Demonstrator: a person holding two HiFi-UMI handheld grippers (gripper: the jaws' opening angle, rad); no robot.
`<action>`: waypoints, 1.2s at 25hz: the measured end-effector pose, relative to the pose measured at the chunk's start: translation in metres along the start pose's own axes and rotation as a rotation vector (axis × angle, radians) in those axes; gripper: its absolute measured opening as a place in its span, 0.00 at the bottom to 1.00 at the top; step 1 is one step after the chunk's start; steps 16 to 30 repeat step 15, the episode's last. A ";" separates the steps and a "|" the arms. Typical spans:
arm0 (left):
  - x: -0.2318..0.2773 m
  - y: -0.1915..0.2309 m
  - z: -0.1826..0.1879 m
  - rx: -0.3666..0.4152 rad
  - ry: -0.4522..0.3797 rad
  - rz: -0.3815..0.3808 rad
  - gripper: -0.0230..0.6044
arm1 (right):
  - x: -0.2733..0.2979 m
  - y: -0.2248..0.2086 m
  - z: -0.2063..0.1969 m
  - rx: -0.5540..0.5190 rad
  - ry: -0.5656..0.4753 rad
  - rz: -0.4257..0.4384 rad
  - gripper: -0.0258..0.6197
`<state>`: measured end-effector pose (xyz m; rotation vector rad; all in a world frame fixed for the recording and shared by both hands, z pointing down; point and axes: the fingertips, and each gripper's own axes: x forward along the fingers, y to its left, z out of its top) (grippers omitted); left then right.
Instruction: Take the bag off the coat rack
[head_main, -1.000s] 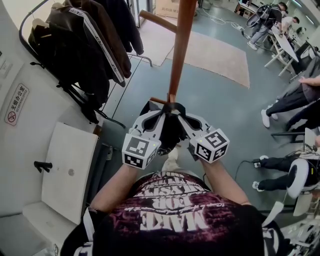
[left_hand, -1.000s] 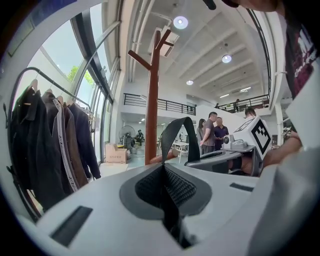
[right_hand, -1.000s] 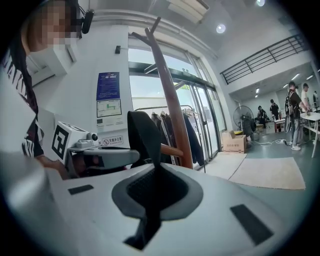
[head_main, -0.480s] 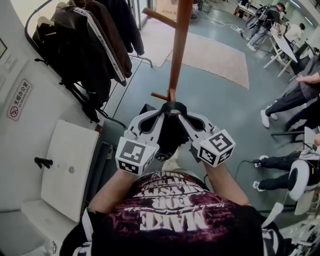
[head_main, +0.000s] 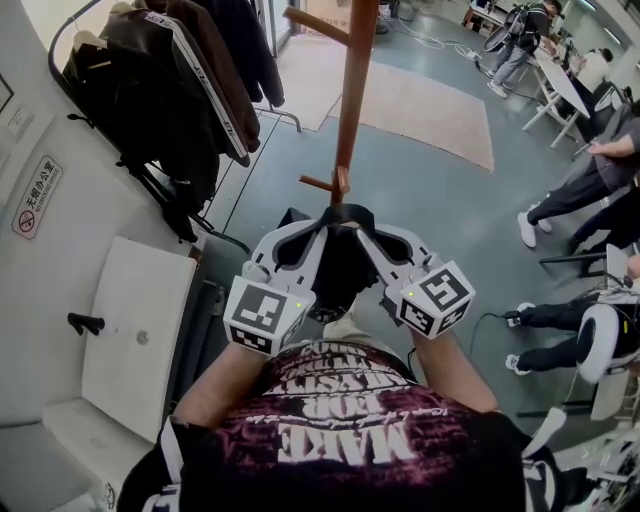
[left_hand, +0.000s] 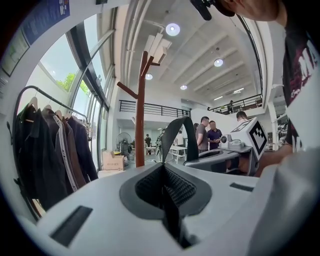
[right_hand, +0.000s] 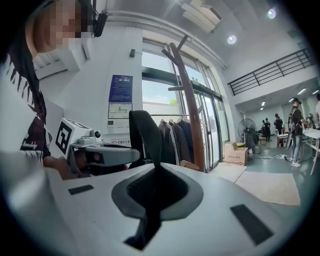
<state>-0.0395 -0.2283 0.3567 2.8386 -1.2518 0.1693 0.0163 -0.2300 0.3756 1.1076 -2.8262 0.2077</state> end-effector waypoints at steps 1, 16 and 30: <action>-0.001 0.000 0.000 -0.001 0.002 -0.002 0.05 | 0.000 0.002 0.000 -0.005 0.003 0.002 0.05; 0.004 0.001 0.001 0.002 0.002 0.000 0.05 | 0.000 0.003 0.001 -0.028 0.037 0.027 0.05; 0.004 0.001 0.001 0.002 0.002 0.000 0.05 | 0.000 0.003 0.001 -0.028 0.037 0.027 0.05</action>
